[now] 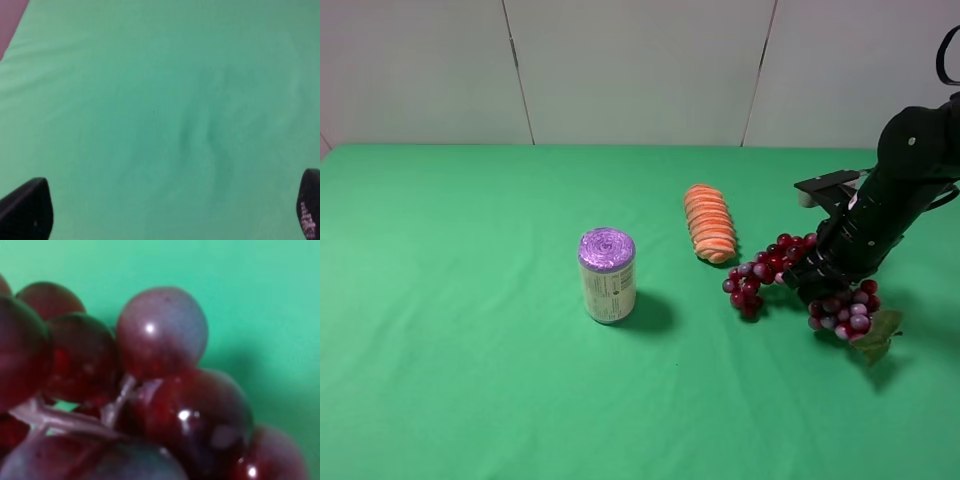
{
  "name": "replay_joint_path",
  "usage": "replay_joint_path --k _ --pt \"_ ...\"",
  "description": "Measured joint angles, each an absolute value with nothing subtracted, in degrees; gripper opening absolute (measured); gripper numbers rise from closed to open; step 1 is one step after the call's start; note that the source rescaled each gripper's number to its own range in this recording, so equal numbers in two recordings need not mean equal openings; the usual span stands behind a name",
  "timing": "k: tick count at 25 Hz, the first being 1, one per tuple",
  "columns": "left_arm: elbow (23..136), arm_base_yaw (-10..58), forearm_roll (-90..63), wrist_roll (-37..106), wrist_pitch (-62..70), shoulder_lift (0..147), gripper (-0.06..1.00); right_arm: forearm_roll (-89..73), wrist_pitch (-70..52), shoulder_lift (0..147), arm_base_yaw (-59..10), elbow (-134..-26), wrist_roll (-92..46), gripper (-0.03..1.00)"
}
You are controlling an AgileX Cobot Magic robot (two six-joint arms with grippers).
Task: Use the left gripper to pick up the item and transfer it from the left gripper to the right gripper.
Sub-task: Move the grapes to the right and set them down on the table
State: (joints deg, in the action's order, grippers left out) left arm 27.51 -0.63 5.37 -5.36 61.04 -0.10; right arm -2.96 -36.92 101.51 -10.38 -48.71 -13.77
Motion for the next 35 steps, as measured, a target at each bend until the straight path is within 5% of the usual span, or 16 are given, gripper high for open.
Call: replay_joint_path --k 14,33,35 --pt "27.51 -0.63 5.37 -5.4 61.04 -0.1 0.97 2.07 -39.4 102.33 -1.83 -48.71 -5.78 0.0" --pt "27.51 -0.63 5.37 -5.4 61.04 -0.1 0.97 8.75 -39.6 102.33 -1.47 -48.71 1.89 0.0" --pt "27.51 -0.63 5.37 -5.4 61.04 -0.1 0.97 8.75 -39.16 102.33 -1.47 -48.71 2.8 0.12"
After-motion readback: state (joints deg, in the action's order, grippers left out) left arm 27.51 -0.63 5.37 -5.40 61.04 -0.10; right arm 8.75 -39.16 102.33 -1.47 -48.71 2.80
